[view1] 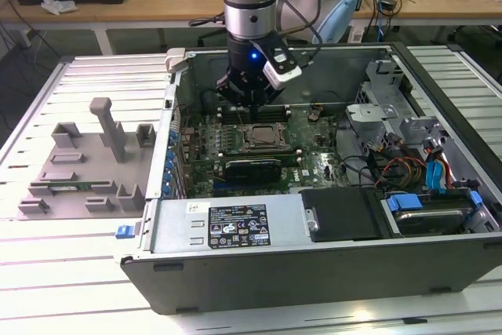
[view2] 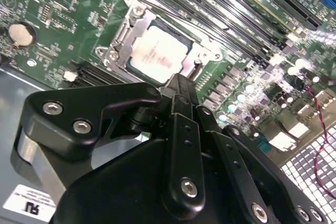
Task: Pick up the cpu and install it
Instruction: 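Install the first cpu locking lever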
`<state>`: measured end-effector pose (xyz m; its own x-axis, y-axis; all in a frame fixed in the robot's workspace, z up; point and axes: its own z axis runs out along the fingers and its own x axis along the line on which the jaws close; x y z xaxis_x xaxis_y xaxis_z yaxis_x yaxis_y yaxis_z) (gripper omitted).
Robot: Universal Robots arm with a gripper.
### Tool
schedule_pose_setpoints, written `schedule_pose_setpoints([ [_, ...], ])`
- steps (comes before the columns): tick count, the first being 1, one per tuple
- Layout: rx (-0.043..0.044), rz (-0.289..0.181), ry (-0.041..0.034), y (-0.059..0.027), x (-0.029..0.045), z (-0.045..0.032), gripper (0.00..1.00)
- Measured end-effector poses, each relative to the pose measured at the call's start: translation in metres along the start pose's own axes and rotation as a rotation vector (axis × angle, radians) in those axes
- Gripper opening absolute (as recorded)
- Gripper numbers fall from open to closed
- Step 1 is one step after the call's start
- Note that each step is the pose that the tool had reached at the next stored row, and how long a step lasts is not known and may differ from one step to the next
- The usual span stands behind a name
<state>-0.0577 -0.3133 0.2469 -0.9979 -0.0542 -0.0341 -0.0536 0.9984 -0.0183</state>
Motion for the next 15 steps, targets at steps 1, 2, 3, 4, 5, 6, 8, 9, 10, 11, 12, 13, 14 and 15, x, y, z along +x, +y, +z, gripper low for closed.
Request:
schedule_pose_setpoints([
  [1,0.0000,0.000,-0.0001,0.0001,0.0014,0.0000,0.11],
  [2,0.0000,0.000,0.0000,0.0002,0.0030,-0.0001,0.11],
  [3,0.0000,0.000,0.0000,0.0002,0.0046,-0.0002,0.11],
  [4,0.0000,0.000,0.0000,0.0003,0.0061,-0.0002,0.11],
  [5,0.0000,0.000,0.0000,0.0005,0.0088,-0.0003,0.11],
  [6,-0.0001,0.000,0.0000,0.0006,0.0106,-0.0004,0.11],
  [8,0.0000,0.000,0.0000,0.0009,0.0158,-0.0006,0.11],
  [9,0.0000,0.000,0.0001,0.0010,0.0174,-0.0006,0.11],
  [10,-0.0001,0.000,0.0000,0.0011,0.0204,-0.0007,0.11],
  [11,0.0000,0.000,0.0000,0.0013,0.0231,-0.0008,0.11],
  [12,0.0000,0.000,0.0000,0.0014,0.0250,-0.0009,0.11],
  [13,0.0000,0.000,0.0000,0.0016,0.0274,-0.0009,0.11],
  [14,0.0000,0.000,0.0000,0.0017,0.0294,-0.0010,0.11],
  [15,0.0000,0.000,0.0000,0.0018,0.0320,-0.0011,0.11],
])
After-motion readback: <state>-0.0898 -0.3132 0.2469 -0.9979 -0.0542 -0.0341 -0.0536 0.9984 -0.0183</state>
